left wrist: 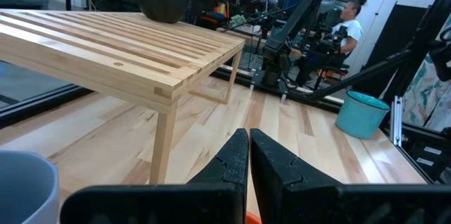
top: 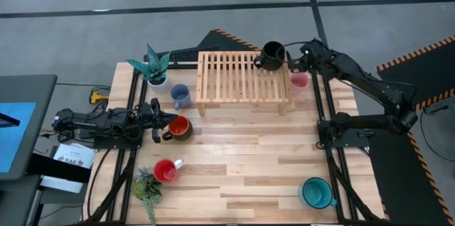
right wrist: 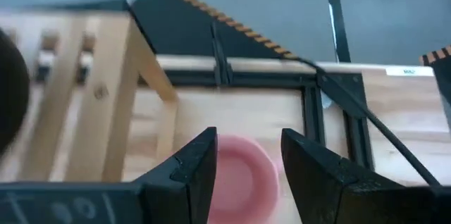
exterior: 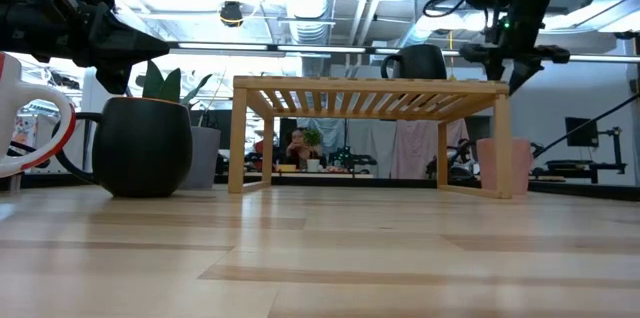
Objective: Place coffee mugs
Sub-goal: Put the pink mug on the shelf
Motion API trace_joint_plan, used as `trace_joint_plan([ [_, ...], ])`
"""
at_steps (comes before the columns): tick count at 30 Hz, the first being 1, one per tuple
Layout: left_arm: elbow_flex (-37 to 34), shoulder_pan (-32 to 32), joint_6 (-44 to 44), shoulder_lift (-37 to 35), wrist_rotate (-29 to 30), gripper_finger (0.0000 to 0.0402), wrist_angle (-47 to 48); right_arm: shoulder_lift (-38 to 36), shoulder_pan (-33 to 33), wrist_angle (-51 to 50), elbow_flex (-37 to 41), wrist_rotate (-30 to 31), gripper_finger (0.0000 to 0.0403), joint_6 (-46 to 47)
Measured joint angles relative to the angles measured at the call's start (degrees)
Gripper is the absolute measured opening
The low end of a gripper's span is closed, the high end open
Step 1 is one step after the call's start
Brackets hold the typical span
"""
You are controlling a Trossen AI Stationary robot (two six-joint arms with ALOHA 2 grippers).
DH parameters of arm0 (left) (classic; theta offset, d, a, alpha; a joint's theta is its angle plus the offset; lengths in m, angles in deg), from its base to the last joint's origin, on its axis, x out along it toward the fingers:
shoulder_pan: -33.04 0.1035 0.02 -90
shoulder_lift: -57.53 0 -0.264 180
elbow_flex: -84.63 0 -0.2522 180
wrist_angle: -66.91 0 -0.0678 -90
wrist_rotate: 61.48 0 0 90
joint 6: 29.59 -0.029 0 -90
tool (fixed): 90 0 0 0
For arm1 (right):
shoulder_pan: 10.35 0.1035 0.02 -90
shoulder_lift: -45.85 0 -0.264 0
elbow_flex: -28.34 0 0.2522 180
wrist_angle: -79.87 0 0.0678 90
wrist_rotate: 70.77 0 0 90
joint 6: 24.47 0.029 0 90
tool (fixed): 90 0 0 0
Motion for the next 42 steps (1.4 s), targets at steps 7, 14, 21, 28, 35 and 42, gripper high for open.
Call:
trace_joint_plan([
  [7,-0.01,0.00,0.00,0.00,0.09,0.0000,0.00,0.00,-2.28,5.81,-0.04,-0.25,0.0183,-1.14],
  [14,0.01,0.02,-1.40,0.02,0.20,0.0000,0.00,-0.11,-3.22,4.61,-3.34,-1.71,0.0183,-5.14],
  [21,0.01,0.02,-1.25,0.00,0.13,0.0000,0.00,-0.11,-3.24,3.37,-5.55,-1.67,0.0183,-7.13],
  [28,0.00,0.00,-1.56,0.01,0.21,0.0000,0.00,2.87,-3.22,-1.25,-5.57,-1.74,0.0183,-10.67],
  [35,-0.01,0.00,-1.90,0.00,0.20,0.0000,-0.02,9.41,-4.73,-6.89,-5.63,-6.70,0.0183,-12.97],
  [42,-0.02,0.01,-1.91,0.02,0.20,0.0000,0.00,10.78,-4.68,-13.28,-7.76,-10.81,0.0183,-21.20],
])
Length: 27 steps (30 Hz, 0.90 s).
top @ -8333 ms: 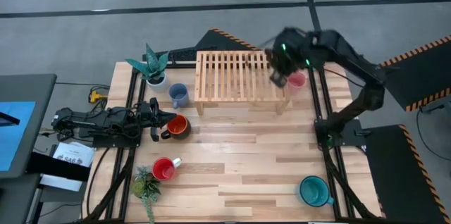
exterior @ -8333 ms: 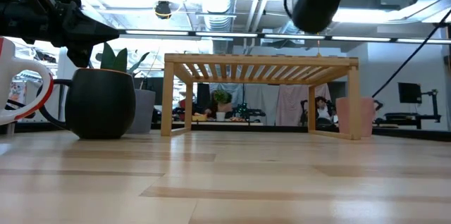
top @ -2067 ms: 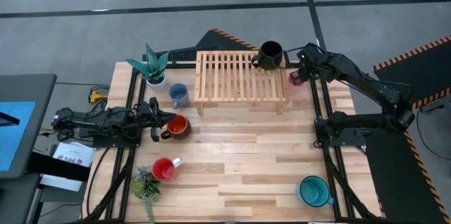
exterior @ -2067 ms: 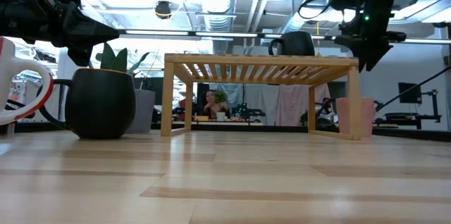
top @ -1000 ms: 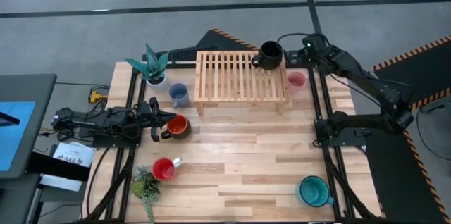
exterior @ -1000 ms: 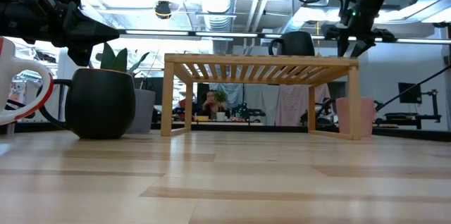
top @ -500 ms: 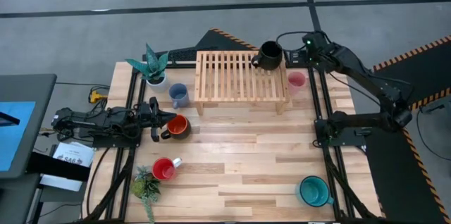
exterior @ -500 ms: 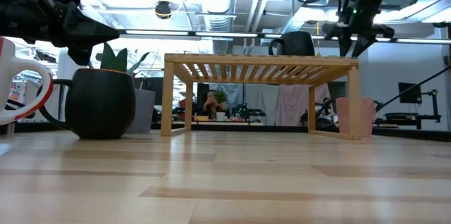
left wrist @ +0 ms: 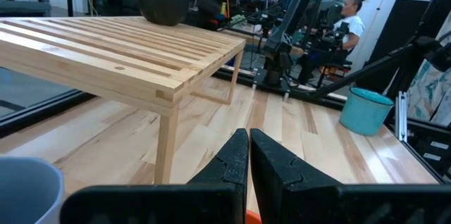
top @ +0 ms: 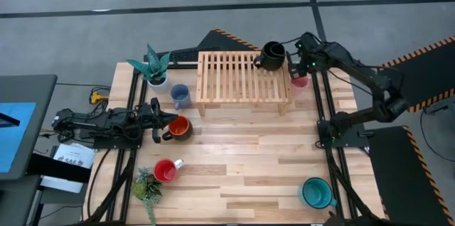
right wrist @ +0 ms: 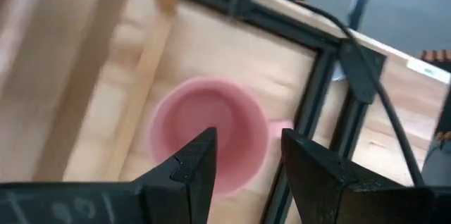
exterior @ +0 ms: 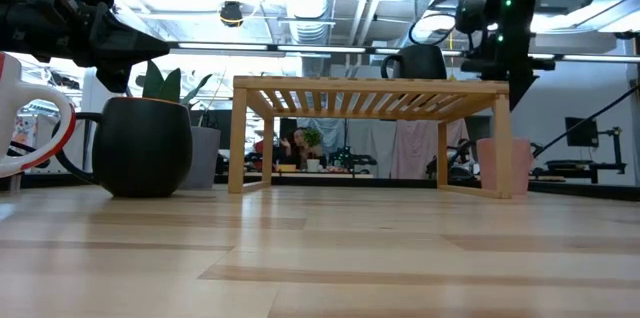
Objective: Place coffee mugs
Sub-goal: Put the pink mug on the shelf
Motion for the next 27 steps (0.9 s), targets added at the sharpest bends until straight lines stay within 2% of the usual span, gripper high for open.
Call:
trace_joint_plan([
  [5,0.00,-0.02,-0.01,0.01,0.00,0.0000,0.00,-0.03,0.57,-8.60,-0.11,-3.07,0.0183,-10.05],
  [8,0.02,0.00,-0.01,0.00,0.00,0.0000,0.00,0.45,1.97,-11.57,-0.09,-3.36,0.0183,-12.27],
  [12,0.00,-0.01,0.17,0.00,0.00,0.0000,0.00,0.46,3.97,-11.81,-0.07,-3.51,0.0183,-13.97],
  [17,0.01,0.00,0.47,0.01,0.00,0.0000,0.00,0.46,7.46,-11.23,-0.07,-5.01,0.0183,-20.83],
  [21,0.02,0.01,0.49,0.01,0.00,0.0000,0.00,0.46,9.56,-11.26,-0.06,-3.04,0.0183,-28.45],
  [27,0.02,-0.01,0.54,0.01,0.00,0.0000,0.00,0.46,11.65,-9.97,-0.02,-2.82,0.0183,-31.16],
])
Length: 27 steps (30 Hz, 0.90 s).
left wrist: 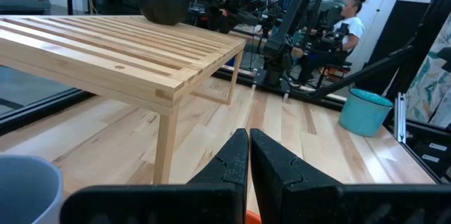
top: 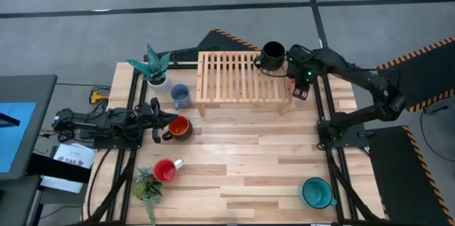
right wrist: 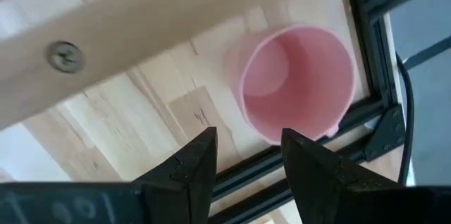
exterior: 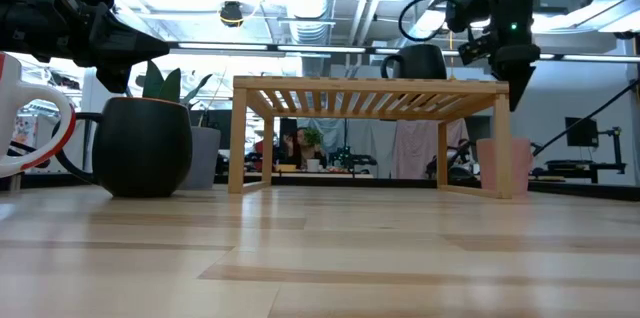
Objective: Place coffee mugs
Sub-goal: Put the pink mug on the shelf
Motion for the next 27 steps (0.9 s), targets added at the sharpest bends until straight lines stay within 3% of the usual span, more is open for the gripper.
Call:
trace_joint_plan([
  [12,0.00,0.01,0.13,0.00,-0.13,0.0000,0.00,3.75,1.33,1.15,0.00,-0.24,0.0183,-2.42],
  [27,-0.02,0.02,0.11,0.00,-0.48,0.0000,0.00,3.15,-5.57,5.63,5.86,-2.99,0.0183,-6.91],
])
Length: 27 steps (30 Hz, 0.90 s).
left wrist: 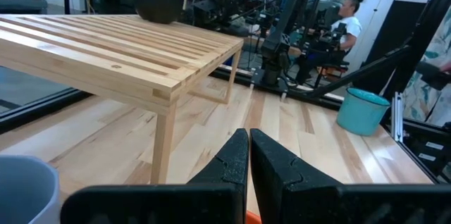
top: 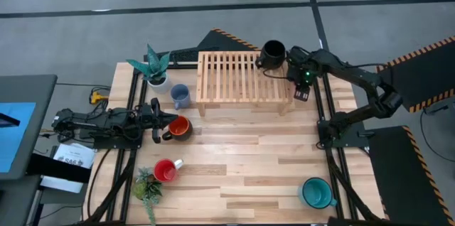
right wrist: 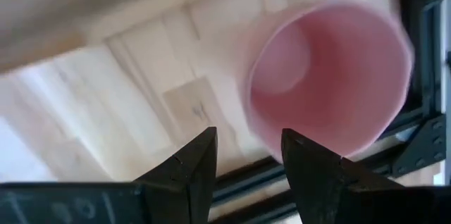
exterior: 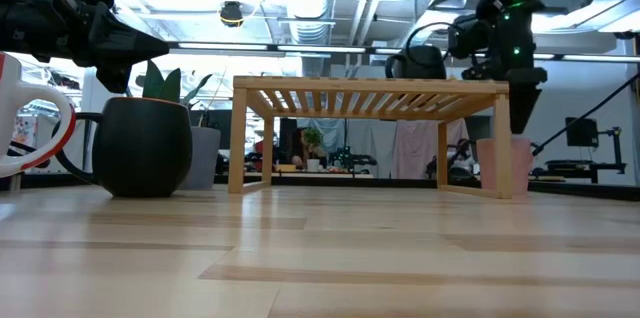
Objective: Place coffee mugs
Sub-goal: Put the pink mug on the shelf
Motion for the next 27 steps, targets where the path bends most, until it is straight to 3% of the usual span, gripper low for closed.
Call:
trace_joint_plan([
  [16,0.02,-0.02,0.00,0.00,0.02,0.0000,0.00,0.50,-0.76,5.38,3.26,-0.23,0.0180,-4.49],
  [27,0.02,-0.02,-0.02,-0.01,0.02,0.0000,0.00,0.52,-1.27,6.97,3.26,-1.39,0.0131,-4.03],
])
